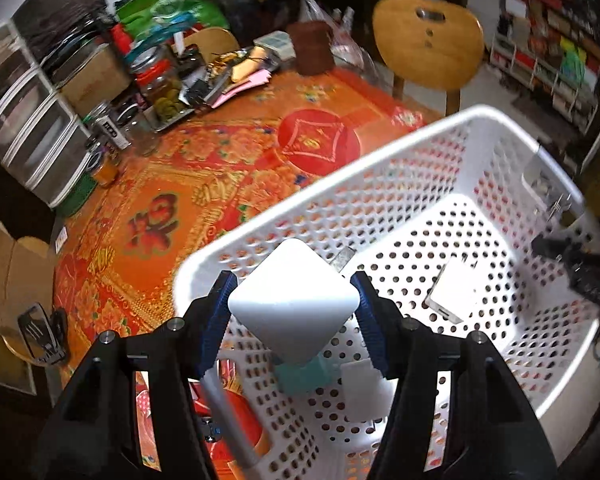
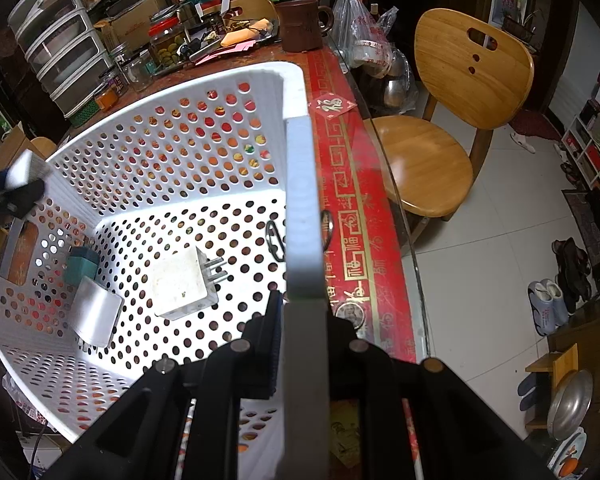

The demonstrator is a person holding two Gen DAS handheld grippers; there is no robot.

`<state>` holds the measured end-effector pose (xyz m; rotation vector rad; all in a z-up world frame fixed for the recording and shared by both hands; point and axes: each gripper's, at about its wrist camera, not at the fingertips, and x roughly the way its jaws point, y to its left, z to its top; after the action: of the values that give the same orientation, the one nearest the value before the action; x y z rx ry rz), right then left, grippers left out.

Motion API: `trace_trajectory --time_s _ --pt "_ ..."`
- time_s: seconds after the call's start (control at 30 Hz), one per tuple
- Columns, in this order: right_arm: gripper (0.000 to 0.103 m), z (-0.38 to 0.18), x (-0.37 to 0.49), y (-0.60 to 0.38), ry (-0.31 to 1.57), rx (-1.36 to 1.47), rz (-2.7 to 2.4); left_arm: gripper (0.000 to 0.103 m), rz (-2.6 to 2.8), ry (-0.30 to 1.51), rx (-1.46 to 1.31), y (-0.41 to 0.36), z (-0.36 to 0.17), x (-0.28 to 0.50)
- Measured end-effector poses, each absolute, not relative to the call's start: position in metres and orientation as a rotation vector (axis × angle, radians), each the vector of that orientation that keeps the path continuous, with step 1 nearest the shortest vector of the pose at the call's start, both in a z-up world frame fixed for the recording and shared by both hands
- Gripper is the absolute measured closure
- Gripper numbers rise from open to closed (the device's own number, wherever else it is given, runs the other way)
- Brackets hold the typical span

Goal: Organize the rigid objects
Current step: 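Drop the white charger into the basket with the left tool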

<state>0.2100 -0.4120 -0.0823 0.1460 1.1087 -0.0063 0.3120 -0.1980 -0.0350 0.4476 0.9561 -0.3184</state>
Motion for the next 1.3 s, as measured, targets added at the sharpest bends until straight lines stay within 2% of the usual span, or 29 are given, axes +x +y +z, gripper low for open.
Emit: trace_trajectory --time_s 0.4,1.0,1.03,1.1,1.17,1.3 --pt "0.089 -0.083 0.210 -0.413 1.107 0.146 0.004 0.047 -0.366 1.036 0.559 -0.223 -0.079 0.318" --pt "0.089 -0.082 0.211 -0.413 1.106 0.148 0.004 0.046 -0.405 1.107 0.570 -0.232 -0.090 0.328" --pt "0.089 -0.082 0.211 -0.412 1.107 0.148 0.003 0.044 -0.407 1.104 0.566 -0.233 -0.090 0.328" --pt "0.089 -0.083 0.211 -0.412 1.106 0.147 0.003 0.025 -0.411 1.082 0.552 -0.230 -0.085 0.327" --pt "0.089 -0.083 0.211 -0.412 1.106 0.148 0.003 0.015 -0.412 1.037 0.547 -0.228 -0.077 0.324" --pt "0.089 -0.084 0.210 -0.411 1.108 0.142 0.000 0.013 -0.347 0.932 0.520 -0.203 -0.053 0.313"
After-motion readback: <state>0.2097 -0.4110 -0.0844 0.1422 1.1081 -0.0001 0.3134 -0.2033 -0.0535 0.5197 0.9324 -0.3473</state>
